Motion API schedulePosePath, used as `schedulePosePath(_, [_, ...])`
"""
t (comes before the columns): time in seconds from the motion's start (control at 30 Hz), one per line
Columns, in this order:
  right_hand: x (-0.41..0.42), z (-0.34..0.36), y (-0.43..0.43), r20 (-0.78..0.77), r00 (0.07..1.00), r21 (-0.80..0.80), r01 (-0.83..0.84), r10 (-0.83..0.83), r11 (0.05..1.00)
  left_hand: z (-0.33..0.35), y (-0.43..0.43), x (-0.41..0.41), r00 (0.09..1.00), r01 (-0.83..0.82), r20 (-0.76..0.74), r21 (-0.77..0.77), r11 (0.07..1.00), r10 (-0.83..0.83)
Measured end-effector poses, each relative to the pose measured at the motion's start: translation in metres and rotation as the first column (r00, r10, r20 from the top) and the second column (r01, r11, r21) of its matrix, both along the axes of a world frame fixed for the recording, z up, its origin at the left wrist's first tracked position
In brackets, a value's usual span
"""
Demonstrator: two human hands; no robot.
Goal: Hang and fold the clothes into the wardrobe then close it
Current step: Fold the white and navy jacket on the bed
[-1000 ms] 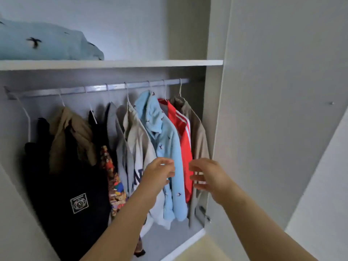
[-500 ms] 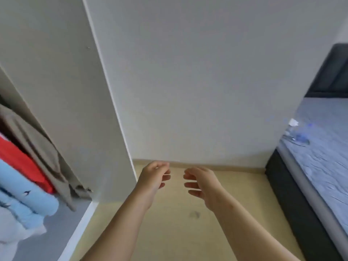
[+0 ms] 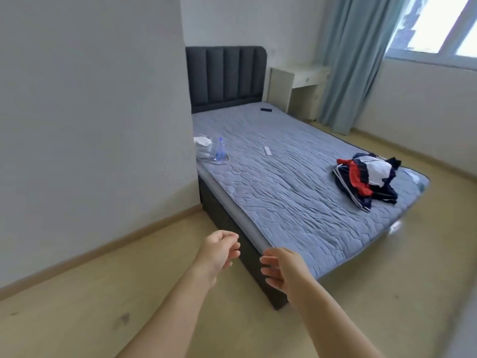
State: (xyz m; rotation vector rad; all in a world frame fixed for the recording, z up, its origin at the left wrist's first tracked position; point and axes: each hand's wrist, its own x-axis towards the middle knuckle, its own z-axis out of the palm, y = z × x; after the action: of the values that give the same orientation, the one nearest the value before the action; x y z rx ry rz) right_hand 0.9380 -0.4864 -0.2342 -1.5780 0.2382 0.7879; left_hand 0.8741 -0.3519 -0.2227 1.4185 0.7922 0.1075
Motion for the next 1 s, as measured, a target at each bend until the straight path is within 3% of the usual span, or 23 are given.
schedulePosePath(0.3, [0.156, -0.026, -0.089, -0.010, 0.953, -0.072, 0.303, -0.304, 0.950, -0.030, -0.059, 0.198, 0.953, 0.297, -0.031, -0.077, 0.952, -0.301])
schedulePosePath(0.57, [0.304, -0.038, -0.116, -0.083, 0.883, -0.076, 0.457, -0.462, 0.886, -0.031, -0.092, 0.374, 0.906, 0.412, -0.095, -0.027, 0.911, -0.413])
schedulePosePath(0.83, [0.403, -0.055, -0.228, -0.177, 0.747, -0.063, 0.642, -0.641, 0.764, -0.053, -0.223, 0.509, 0.790, 0.594, -0.159, -0.040, 0.803, -0.592])
schedulePosePath(1.0, [0.489, -0.062, -0.322, -0.172, 0.752, -0.096, 0.631, -0.637, 0.770, -0.063, -0.322, 0.596, 0.777, 0.610, -0.150, -0.058, 0.790, -0.611])
